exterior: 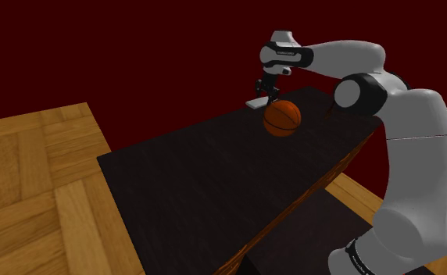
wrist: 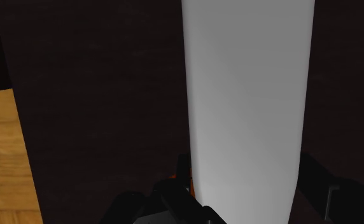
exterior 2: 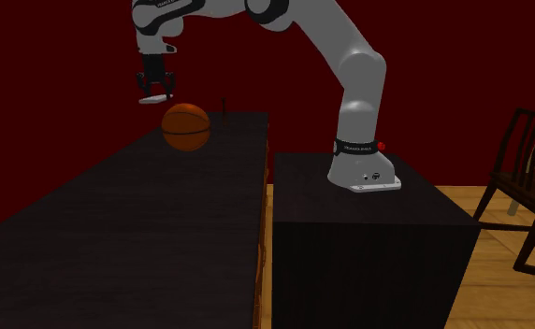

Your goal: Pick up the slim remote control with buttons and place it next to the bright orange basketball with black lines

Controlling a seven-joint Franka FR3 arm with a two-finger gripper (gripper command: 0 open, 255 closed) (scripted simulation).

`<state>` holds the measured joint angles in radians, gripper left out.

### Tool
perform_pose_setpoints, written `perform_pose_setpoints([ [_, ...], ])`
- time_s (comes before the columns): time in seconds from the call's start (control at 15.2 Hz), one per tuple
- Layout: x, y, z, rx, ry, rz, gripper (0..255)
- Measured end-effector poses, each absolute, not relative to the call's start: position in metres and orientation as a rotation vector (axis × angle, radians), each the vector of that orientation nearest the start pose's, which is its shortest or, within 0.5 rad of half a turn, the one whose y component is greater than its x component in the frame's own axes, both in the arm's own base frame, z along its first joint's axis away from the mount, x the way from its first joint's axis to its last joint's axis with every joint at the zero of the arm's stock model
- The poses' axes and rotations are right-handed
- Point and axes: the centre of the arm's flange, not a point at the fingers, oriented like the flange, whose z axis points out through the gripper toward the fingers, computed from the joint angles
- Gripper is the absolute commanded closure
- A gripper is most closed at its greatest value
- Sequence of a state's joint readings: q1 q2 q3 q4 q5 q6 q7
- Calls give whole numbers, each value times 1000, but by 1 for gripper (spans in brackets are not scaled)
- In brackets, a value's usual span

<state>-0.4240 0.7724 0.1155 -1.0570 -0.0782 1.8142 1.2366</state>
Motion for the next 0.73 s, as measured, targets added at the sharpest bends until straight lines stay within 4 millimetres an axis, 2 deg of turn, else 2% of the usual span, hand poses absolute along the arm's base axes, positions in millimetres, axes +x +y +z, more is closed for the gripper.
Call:
perform_pose_setpoints([
  [0.73, 713, -261, 320, -2236, 2207, 18, 255],
])
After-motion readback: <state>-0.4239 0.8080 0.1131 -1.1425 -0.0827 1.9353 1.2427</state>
